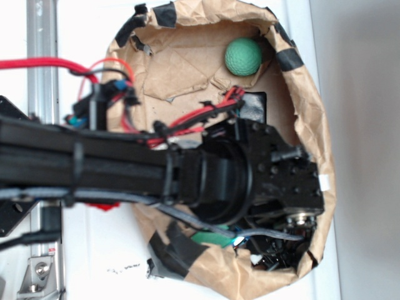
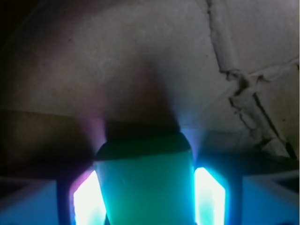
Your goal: Grab the green block.
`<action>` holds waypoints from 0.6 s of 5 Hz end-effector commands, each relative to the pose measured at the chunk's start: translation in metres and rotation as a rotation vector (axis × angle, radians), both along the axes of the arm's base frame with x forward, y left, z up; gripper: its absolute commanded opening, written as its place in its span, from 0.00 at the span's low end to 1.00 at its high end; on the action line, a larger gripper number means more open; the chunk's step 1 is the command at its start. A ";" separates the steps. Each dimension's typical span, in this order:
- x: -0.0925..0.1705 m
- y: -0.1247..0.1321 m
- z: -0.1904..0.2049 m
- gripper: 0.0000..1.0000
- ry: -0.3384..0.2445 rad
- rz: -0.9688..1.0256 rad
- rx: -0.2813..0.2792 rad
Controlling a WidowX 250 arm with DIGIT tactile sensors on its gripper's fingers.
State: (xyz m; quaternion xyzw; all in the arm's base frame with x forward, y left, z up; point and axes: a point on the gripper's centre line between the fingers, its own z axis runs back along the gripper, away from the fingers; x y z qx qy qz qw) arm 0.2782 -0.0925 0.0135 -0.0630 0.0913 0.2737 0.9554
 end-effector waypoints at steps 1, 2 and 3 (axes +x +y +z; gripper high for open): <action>-0.005 0.064 0.063 0.00 -0.308 -0.183 0.092; -0.014 0.093 0.097 0.00 -0.440 -0.319 0.148; -0.010 0.095 0.120 0.00 -0.525 -0.570 0.155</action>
